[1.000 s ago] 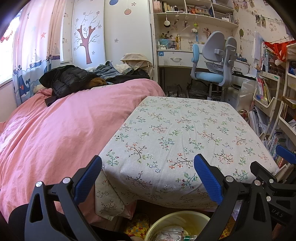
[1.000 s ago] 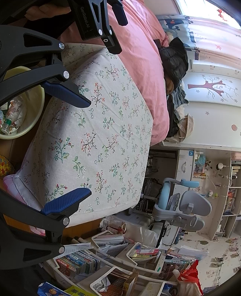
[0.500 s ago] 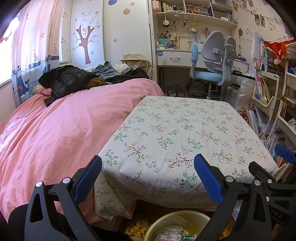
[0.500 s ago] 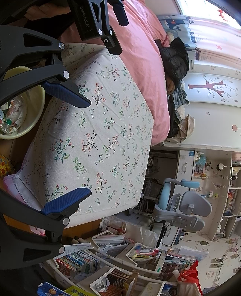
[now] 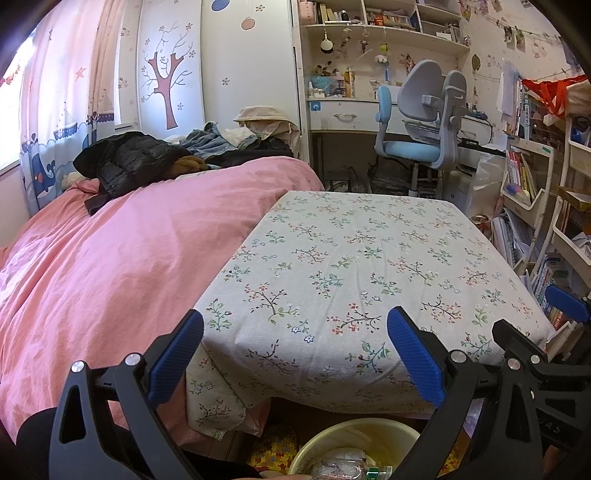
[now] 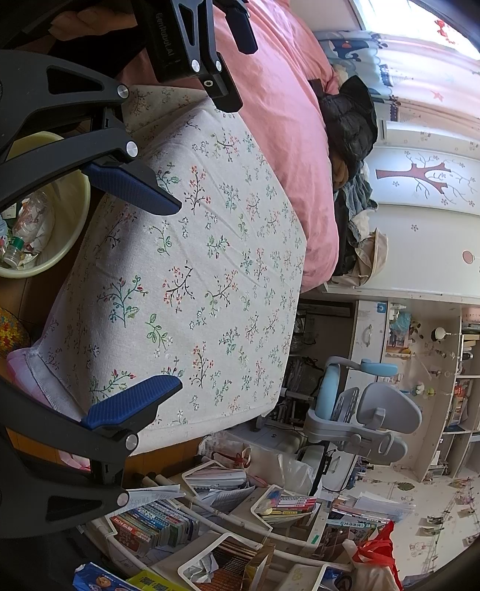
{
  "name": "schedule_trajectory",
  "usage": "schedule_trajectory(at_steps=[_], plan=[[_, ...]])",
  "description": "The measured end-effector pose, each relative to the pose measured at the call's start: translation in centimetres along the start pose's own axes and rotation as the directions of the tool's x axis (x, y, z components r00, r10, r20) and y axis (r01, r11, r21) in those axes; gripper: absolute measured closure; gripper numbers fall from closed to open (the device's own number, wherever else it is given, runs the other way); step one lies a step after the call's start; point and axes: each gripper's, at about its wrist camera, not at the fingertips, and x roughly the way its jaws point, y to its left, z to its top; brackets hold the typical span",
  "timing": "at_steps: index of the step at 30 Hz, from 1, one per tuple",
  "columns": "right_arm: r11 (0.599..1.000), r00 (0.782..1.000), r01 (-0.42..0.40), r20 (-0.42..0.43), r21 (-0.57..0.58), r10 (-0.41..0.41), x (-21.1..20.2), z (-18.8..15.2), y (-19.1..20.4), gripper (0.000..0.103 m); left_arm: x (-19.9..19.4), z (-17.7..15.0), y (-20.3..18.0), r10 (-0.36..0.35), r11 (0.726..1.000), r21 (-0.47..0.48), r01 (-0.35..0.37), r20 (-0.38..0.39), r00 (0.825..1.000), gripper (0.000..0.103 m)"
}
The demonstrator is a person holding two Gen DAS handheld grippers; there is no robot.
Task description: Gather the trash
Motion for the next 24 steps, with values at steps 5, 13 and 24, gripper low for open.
schedule_trajectory(at_steps=[5, 13, 24], plan=[[1.000, 1.000, 0.000, 0.000, -0.001, 0.000, 0.00, 0.00, 0.01, 0.018, -0.01, -0.07, 0.06, -0.001, 1.000, 0.001, 0.001, 0.000, 1.000, 0.008], [1.000, 1.000, -0.001, 0.001, 0.001, 0.001, 0.13, 0.21, -0.06, 0.018, -0.03, -0.09, 0.02, 0.000, 1.000, 0.002, 0.000, 0.000, 1.000, 0.008], [1.000, 1.000, 0.005, -0.001, -0.018, -0.005, 0.42, -0.12, -0.16, 0.018, -0.31, 0.00, 0.11, -0.004, 1.000, 0.010, 0.004, 0.009, 1.000, 0.008]])
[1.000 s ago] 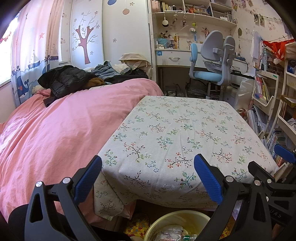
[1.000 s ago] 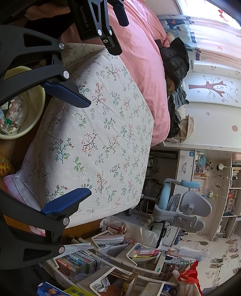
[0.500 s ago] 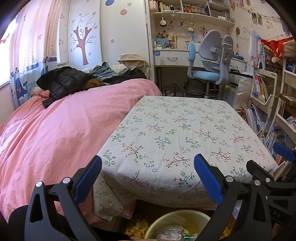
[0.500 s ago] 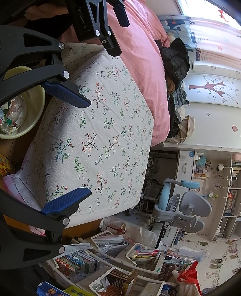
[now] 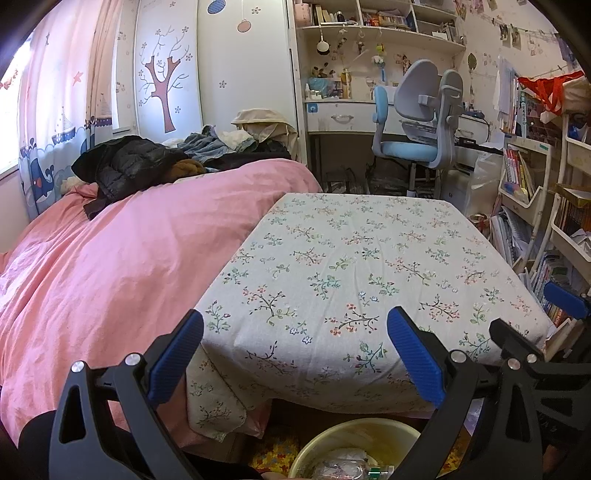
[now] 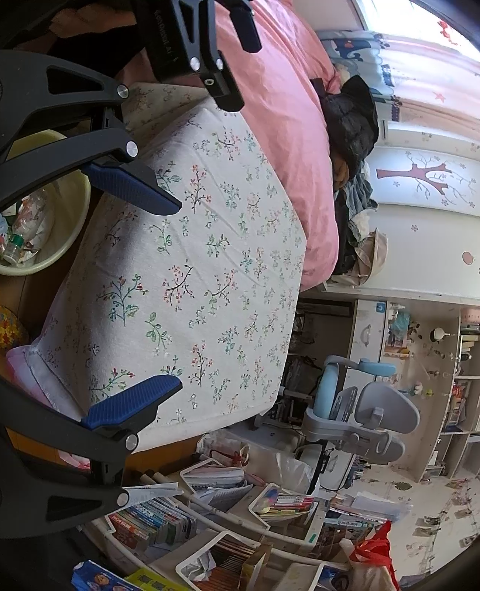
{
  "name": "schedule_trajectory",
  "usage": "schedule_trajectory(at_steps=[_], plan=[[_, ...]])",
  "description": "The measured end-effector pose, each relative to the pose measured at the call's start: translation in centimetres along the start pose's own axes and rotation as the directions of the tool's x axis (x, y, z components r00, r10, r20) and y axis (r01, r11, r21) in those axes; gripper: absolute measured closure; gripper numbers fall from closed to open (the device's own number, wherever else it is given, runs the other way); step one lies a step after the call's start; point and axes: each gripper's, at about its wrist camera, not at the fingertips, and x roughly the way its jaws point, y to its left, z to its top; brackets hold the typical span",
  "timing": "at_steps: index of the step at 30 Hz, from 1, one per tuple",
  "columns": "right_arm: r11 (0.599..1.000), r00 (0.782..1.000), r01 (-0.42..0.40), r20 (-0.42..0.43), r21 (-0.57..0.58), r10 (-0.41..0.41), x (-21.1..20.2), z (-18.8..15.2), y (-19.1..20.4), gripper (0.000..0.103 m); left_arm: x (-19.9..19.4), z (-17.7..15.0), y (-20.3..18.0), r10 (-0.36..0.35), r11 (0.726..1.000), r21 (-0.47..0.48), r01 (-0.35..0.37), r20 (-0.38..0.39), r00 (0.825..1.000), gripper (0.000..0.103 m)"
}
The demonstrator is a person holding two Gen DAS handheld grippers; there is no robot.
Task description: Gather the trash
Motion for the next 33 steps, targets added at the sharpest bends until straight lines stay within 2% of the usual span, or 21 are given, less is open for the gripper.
schedule_trajectory(at_steps=[33], plan=[[0.999, 1.000, 0.001, -0.008, -0.048, -0.002, 0.5, -0.6, 1.2, 0.018, 0.3, 0.1, 0.1, -0.017, 1.000, -0.002, 0.017, -0.002, 1.000, 0.008]])
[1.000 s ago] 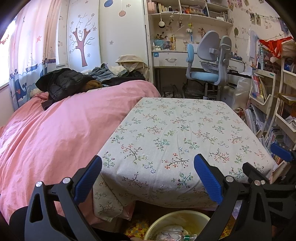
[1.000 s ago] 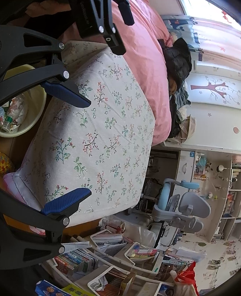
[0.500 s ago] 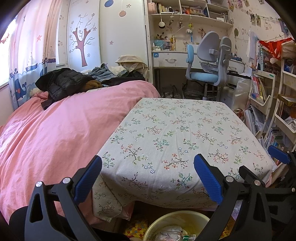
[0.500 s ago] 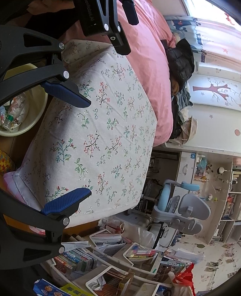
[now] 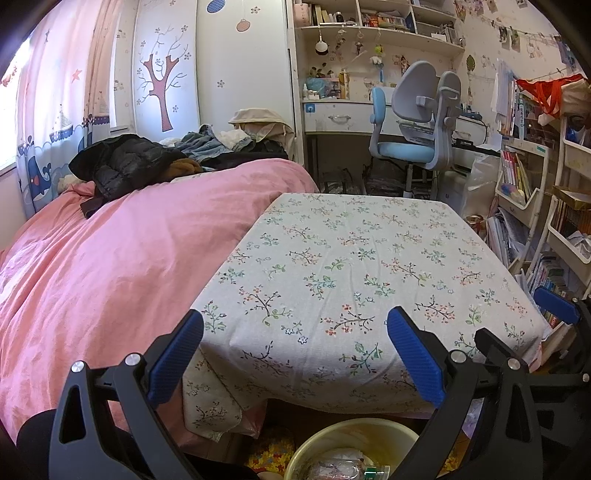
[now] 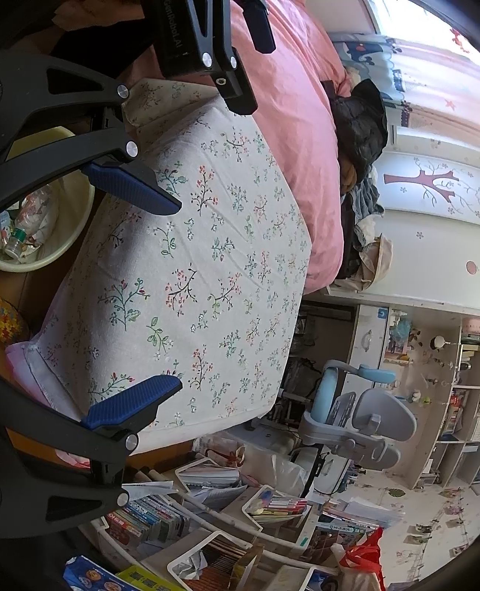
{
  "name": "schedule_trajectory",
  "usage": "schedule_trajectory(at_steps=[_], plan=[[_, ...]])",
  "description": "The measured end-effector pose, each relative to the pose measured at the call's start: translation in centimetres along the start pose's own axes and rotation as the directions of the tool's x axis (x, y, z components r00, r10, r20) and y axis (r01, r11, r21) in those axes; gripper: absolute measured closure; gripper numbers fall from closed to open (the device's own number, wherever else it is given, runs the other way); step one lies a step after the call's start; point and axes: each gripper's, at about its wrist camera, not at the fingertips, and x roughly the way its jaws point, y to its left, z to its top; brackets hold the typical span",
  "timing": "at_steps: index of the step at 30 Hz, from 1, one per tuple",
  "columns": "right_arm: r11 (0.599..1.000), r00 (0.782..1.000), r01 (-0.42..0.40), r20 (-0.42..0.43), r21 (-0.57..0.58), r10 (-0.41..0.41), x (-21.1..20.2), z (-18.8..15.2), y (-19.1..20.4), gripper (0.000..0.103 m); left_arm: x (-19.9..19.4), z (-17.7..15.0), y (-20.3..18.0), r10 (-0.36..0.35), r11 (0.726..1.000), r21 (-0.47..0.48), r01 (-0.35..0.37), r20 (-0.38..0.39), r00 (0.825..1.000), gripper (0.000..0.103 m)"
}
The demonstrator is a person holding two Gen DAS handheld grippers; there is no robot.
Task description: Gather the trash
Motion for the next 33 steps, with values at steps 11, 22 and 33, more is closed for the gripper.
schedule_trajectory(at_steps=[11, 22, 33], plan=[[1.000, 1.000, -0.003, 0.000, -0.009, 0.003, 0.14, 0.08, 0.24, 0.018, 0.07, -0.07, 0.09, -0.002, 1.000, -0.004, 0.002, -0.005, 1.000, 0.008], [1.000, 1.000, -0.002, 0.001, -0.009, 0.003, 0.14, 0.08, 0.31, 0.018, 0.05, -0.06, 0.07, -0.002, 1.000, -0.003, 0.002, -0.003, 1.000, 0.008], [1.000, 1.000, -0.005, -0.001, -0.014, 0.005, 0.28, -0.10, 0.61, 0.018, -0.75, -0.64, -0.56, -0.013, 1.000, 0.007, 0.012, 0.067, 0.998, 0.008]])
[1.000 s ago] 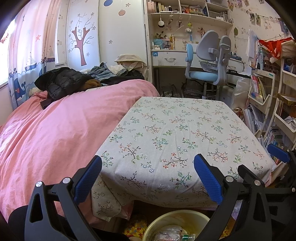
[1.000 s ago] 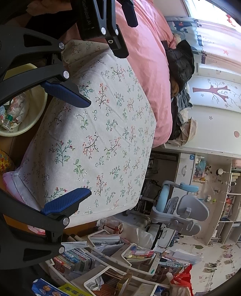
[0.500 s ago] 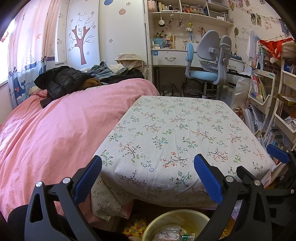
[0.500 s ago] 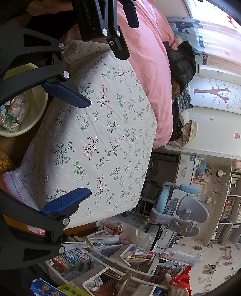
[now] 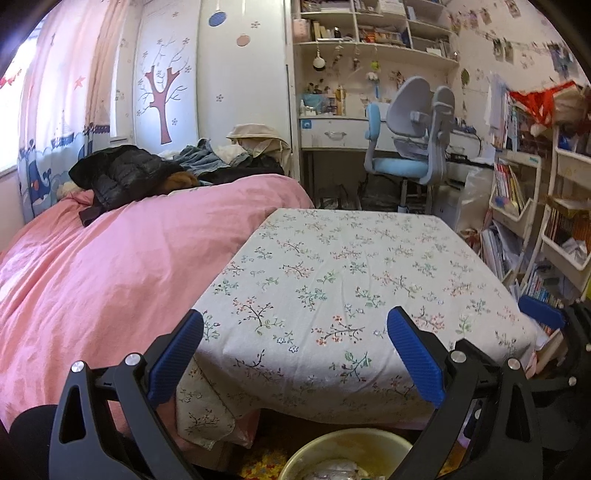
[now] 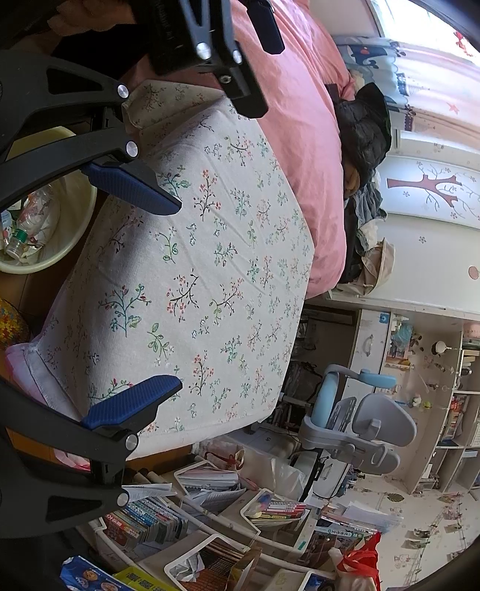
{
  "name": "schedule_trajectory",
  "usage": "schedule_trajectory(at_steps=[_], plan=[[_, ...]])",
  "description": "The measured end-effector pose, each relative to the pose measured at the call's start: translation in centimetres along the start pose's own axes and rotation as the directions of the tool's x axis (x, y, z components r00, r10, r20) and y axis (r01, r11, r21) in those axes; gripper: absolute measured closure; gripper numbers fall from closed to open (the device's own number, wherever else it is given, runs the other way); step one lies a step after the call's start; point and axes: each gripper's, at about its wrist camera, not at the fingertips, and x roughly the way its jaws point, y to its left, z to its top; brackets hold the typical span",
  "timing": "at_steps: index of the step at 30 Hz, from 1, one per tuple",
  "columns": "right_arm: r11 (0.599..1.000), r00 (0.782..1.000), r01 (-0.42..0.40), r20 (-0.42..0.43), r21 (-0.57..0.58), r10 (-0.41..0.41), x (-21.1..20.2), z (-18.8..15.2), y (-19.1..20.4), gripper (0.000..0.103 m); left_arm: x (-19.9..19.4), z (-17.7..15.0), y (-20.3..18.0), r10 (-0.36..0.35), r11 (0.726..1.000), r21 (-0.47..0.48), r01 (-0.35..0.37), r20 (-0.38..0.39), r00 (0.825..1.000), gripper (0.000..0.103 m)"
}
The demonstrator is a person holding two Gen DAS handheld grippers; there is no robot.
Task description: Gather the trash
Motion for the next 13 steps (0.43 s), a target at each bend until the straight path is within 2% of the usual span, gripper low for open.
schedule_trajectory(at_steps=[2, 9, 13], plan=[[1.000, 1.000, 0.001, 0.001, 0.001, -0.001, 0.0, 0.0, 0.0, 0.018, 0.2, 0.1, 0.0, 0.014, 1.000, 0.010, -0.014, -0.012, 1.000, 0.008], [1.000, 1.000, 0.002, 0.002, 0.006, -0.002, 0.3, -0.2, 0.1, 0.018, 1.8, 0.1, 0.9, 0.022, 1.000, -0.016, -0.024, -0.127, 0.992, 0.008], [1.000, 1.000, 0.003, 0.003, 0.008, -0.004, 0.2, -0.1, -0.1, 0.018, 1.8, -0.1, 1.5, 0.022, 0.999, -0.037, -0.027, -0.142, 0.990, 0.008]])
